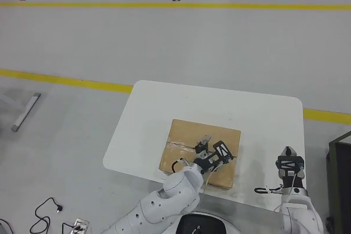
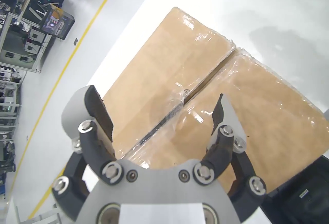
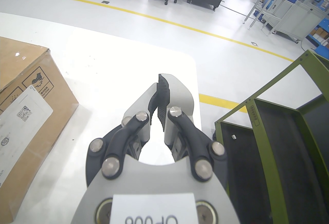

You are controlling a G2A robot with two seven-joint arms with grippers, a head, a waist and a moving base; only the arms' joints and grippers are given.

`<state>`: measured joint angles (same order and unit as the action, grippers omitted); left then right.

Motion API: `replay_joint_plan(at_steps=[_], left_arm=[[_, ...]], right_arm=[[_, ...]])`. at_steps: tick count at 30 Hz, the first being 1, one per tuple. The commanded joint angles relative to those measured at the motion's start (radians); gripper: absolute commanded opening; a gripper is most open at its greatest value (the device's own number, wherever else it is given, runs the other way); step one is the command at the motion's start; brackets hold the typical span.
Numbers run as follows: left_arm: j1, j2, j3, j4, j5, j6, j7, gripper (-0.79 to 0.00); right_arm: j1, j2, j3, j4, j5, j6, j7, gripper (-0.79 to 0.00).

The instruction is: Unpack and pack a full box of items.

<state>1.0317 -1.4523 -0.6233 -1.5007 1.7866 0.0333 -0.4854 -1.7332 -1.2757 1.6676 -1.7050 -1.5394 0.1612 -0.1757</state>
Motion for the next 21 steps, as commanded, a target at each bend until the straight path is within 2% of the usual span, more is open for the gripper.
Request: replay_joint_plan(at_steps=[1,3,4,5,11,14,16,21], left_arm=[[-0.002,-0.004,0.000,0.006,0.008,-0.003,-0.008,-0.148],[-0.005,-0.008,0.000,0.015,0.025,-0.008,-0.015,-0.249],[-0.005,-0.010,-0.001,0.018,0.029,-0.008,-0.018,-0.329],[-0.003,-0.012,-0.003,0.019,0.026,-0.010,-0.019,-0.357],[0.001,-0.021,-0.005,0.030,0.041,-0.041,-0.046,-0.345],[0.010,-0.025,-0.007,0.023,0.043,-0.055,-0.052,-0.317],[0.017,-0.027,-0.008,0.016,0.038,-0.068,-0.053,-0.262],[0.021,-0.034,-0.015,0.031,0.052,-0.072,-0.065,-0.299]], right_arm=[[0.000,-0.001,0.000,0.001,0.000,0.000,0.000,-0.785],[0.001,-0.001,0.000,0.003,-0.001,0.000,-0.001,-0.785],[0.001,-0.002,0.000,0.004,-0.001,0.000,-0.002,-0.785],[0.002,-0.002,-0.001,0.005,-0.002,0.000,-0.002,-0.785],[0.003,-0.004,-0.004,0.004,-0.001,-0.006,-0.001,-0.785],[0.003,-0.005,-0.003,0.004,-0.004,-0.009,0.000,-0.785],[0.003,-0.006,-0.003,0.004,-0.005,-0.009,0.001,-0.785],[0.004,-0.007,-0.006,0.005,-0.009,-0.012,-0.001,-0.785]])
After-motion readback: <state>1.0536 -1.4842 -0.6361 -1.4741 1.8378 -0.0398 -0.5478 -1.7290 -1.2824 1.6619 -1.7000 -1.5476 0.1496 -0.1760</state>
